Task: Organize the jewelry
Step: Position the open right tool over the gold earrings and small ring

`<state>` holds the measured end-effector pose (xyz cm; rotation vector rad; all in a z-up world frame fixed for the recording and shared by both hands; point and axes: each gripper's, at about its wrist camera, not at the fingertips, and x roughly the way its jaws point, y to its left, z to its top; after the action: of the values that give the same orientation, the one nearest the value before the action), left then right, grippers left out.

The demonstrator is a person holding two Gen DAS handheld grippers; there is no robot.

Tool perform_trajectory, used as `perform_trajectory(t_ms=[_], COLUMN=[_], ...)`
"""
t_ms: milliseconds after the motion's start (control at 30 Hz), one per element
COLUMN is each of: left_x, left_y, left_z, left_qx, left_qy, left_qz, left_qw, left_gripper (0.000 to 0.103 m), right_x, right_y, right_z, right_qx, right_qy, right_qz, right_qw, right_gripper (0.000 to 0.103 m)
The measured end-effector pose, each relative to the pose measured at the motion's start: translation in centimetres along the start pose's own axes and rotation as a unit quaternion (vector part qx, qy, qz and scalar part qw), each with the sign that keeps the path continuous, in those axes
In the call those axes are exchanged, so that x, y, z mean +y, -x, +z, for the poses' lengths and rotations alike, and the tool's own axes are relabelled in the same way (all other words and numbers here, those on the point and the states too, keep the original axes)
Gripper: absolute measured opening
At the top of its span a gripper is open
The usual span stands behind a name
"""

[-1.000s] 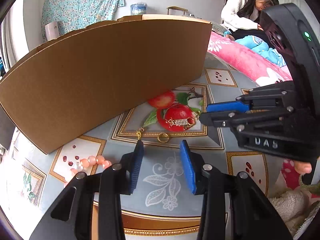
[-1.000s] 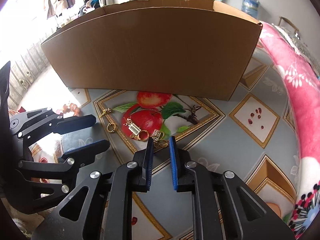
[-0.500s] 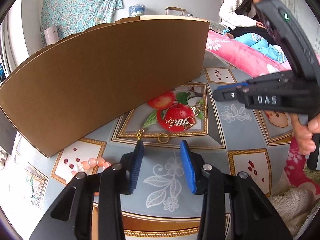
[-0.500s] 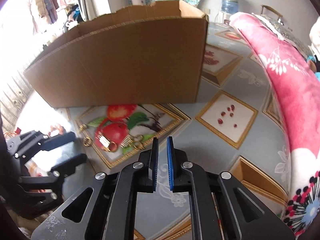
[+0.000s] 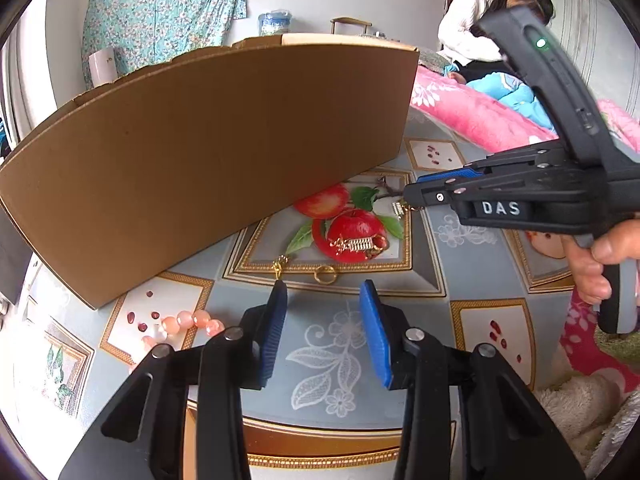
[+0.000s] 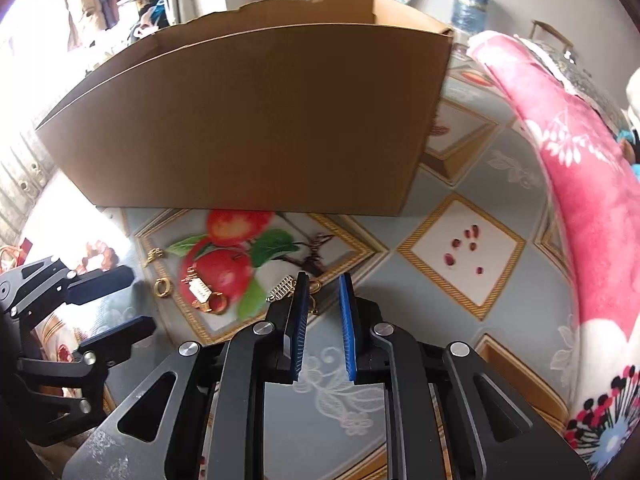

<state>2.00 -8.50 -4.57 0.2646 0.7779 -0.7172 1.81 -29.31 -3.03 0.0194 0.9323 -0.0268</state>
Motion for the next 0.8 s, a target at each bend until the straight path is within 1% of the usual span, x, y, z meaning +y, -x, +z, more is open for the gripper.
perform_trajectory(t_ms=[67, 167, 233, 267, 400, 433, 533, 600, 700, 800], left_x=[-0.1, -0.2, -0.2, -0.1, -0.2, -0.3, -0.5, -0.6, -0.6, -0.4], left_y=[0.2, 0.4, 0.7, 0.8, 1.5, 1.5, 0.7, 0.4, 0.6, 0.5], left_z=[0.1, 0.3, 0.2, 0.2, 0.1, 0.1, 0.0, 0.0, 0.0, -0.1], left_qx=[-0.004, -0.004, -0.005, -0.005, -0.005, -0.004, 0.019, 0.029, 0.028, 0.034], left_qy=[-0.003, -0.003, 0.0, 0.001, 0.002, 0.002, 0.0, 0.002, 0.003, 0.005], left_qz=[0.003, 0.012, 0.013, 0.013, 0.012, 0.011, 0.02, 0.019, 0.019, 0.022], left_qw=[1.0, 0.9999, 0.9999, 0.9999, 0.9999, 0.9999, 0.9996, 0.9994, 0.9994, 0.9992], left_gripper=[0.037, 0.037, 0.037, 0.037, 0.037, 0.037, 0.037, 0.037, 0.037, 0.037], right_x=[-0.6, -1.8, -2.0, -1.3, 0.1, 0.6, 2.0, 2.7, 3.2, 4.4], right_y=[0.0, 0.2, 0.9, 0.2, 0.9, 0.8, -0.1, -0.5, -1.1, -1.6], right_z=[0.2, 0.4, 0.3, 0.3, 0.0, -0.1, -0.5, -0.7, -0.5, -0.5], right_qx=[-0.001, -0.009, -0.021, -0.027, -0.05, -0.046, -0.025, -0.02, -0.016, -0.01], right_qy=[-0.01, -0.026, -0.029, -0.028, -0.018, -0.012, 0.01, 0.022, 0.034, 0.056], right_qz=[-0.009, -0.008, -0.006, -0.004, 0.03, 0.047, 0.086, 0.095, 0.107, 0.109], right_qw=[1.0, 1.0, 0.999, 0.999, 0.998, 0.998, 0.996, 0.995, 0.994, 0.992], right_gripper=[0.014, 0.014, 0.014, 0.015, 0.018, 0.021, 0.021, 0.021, 0.021, 0.021])
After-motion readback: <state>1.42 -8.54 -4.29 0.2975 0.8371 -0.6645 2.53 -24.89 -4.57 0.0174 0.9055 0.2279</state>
